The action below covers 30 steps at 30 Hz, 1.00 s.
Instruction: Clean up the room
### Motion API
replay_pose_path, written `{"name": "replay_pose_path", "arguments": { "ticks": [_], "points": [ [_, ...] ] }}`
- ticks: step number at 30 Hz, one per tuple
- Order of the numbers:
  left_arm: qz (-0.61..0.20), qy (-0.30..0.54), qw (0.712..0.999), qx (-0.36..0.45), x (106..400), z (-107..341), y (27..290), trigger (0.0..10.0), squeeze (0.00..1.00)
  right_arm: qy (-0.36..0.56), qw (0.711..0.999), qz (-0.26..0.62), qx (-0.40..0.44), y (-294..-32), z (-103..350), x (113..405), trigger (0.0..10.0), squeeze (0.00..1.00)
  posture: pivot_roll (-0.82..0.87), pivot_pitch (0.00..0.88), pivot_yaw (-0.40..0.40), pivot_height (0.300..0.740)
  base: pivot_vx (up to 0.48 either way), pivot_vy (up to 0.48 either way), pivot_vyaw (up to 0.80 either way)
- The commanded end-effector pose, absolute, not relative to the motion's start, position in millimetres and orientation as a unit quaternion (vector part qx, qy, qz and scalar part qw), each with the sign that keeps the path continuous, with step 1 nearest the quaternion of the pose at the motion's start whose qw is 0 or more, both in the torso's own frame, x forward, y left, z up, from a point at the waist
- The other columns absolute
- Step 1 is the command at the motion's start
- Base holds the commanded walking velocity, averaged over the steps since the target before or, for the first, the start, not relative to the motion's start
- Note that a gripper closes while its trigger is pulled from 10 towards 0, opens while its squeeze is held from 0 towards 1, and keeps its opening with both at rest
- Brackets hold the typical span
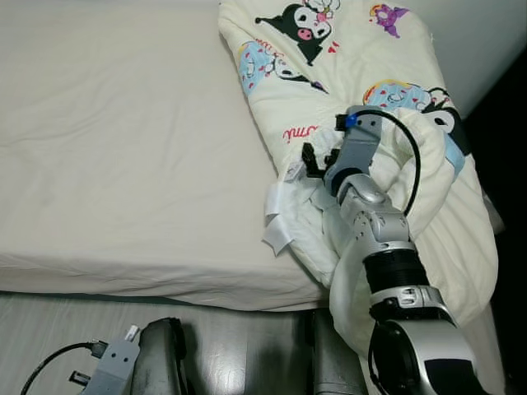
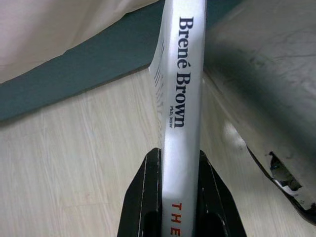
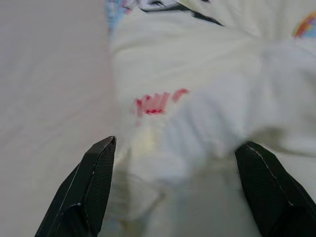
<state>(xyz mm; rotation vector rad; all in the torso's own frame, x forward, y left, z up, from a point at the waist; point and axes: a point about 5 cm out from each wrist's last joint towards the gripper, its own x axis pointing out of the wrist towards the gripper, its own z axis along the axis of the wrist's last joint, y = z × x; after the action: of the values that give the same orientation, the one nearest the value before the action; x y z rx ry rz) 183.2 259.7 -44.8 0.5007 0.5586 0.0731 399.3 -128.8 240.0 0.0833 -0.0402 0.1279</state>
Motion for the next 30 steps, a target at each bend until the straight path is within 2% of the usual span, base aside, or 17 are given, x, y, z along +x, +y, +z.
{"name": "replay_pose_path", "arguments": {
  "ticks": [1,11,16,17,18,19,30],
  "points": [
    [0.033,0.288,0.924,0.25,170.7,-49.0,266.0,10.0,0.0,-0.015,0.996,0.078,0.045,-122.7,235.6,400.6,10.0,0.0,0.0,0.36,-0.003,0.561,0.0,0.0,0.0],
    [0.031,0.288,0.923,0.252,170.1,-48.6,267.1,10.0,0.0,0.0,0.996,0.076,0.041,-123.3,229.9,408.3,10.0,0.0,0.01,0.364,0.001,0.561,0.0,0.0,0.0],
    [0.027,0.295,0.92,0.255,160.5,-50.5,270.5,10.0,0.0,0.01,0.998,0.047,0.043,-134.4,224.9,414.7,10.0,0.0,0.03,0.394,0.011,0.561,0.0,0.0,0.0],
    [0.027,0.297,0.919,0.257,157.7,-50.7,272.2,10.0,0.0,0.004,0.998,0.053,0.047,-134.5,225.8,415.3,3.3,0.0,0.03,0.396,0.014,0.561,0.0,0.0,0.0],
    [0.027,0.297,0.919,0.257,157.7,-50.7,272.2,10.0,0.0,0.004,0.998,0.053,0.047,-134.5,225.8,415.3,3.3,0.0,0.03,0.396,0.014,0.561,0.0,0.0,0.0],
    [0.027,0.297,0.919,0.259,155.0,-50.2,274.7,10.0,0.0,-0.007,0.996,0.07,0.054,-131.7,228.4,415.9,0.0,0.0,0.04,0.408,0.015,0.561,0.0,0.0,0.0],
    [0.03,0.298,0.915,0.27,148.2,-46.6,286.2,10.0,0.0,-0.015,0.995,0.09,0.048,-124.2,234.7,419.3,0.0,0.0,0.06,0.429,0.019,0.561,0.0,0.0,0.0]
  ]
}}
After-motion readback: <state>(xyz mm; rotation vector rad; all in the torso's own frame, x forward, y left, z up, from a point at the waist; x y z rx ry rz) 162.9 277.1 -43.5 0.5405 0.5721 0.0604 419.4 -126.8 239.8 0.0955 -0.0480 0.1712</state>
